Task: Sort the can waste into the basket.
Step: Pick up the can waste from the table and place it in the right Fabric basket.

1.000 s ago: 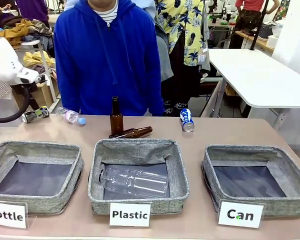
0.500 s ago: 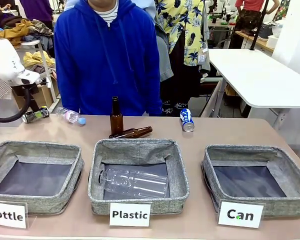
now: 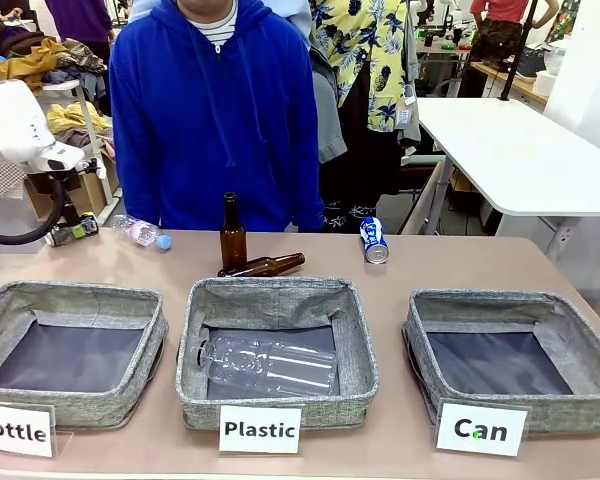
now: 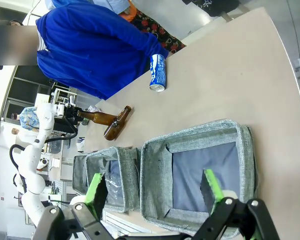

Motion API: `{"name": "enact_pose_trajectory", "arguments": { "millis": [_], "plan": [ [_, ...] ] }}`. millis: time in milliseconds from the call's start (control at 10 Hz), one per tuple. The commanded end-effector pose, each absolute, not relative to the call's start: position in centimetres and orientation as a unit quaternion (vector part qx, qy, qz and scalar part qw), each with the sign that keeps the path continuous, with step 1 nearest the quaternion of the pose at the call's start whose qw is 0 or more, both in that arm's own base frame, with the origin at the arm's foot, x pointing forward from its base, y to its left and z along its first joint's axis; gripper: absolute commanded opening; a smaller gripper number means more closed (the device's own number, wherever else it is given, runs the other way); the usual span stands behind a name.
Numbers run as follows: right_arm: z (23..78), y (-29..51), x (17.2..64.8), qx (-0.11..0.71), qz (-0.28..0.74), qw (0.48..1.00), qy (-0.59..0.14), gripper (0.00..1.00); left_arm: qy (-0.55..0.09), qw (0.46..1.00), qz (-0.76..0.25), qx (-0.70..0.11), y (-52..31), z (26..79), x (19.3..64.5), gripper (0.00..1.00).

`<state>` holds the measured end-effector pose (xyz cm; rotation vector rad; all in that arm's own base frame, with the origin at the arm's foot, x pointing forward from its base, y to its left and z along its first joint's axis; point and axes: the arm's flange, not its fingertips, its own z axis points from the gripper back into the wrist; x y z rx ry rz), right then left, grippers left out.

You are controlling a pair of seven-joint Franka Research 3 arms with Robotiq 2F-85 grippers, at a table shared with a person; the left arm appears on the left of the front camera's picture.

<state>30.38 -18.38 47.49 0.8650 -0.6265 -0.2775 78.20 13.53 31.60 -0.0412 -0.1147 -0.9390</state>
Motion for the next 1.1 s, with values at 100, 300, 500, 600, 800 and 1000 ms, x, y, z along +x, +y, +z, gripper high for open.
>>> {"name": "enact_pose_trajectory", "arguments": {
  "millis": [100,300,500,600,800,1000],
  "plan": [
    [47.5,-18.5,30.6,0.416,-0.122,0.846,-0.31,1.0,-0.03,0.897,-0.44,-0.015,14.1,32.3,79.6,0.14],
    [47.5,-18.5,30.6,0.416,-0.122,0.846,-0.31,1.0,-0.024,0.894,-0.447,-0.021,14.1,33.1,79.2,0.0],
    [47.5,-18.5,30.6,0.416,-0.122,0.846,-0.31,1.0,-0.019,0.884,-0.465,-0.044,14.1,34.2,78.4,0.0],
    [47.5,-18.5,30.6,0.416,-0.122,0.846,-0.31,1.0,-0.02,0.884,-0.464,-0.059,14.1,35.5,77.3,0.0],
    [47.5,-18.5,30.6,0.416,-0.122,0.846,-0.31,1.0,-0.043,0.877,-0.468,-0.101,14.5,41.4,71.7,0.0],
    [47.5,-18.5,30.6,0.416,-0.122,0.846,-0.31,1.0,-0.076,0.845,-0.516,-0.12,14.5,47.8,62.9,0.0]
  ]
}}
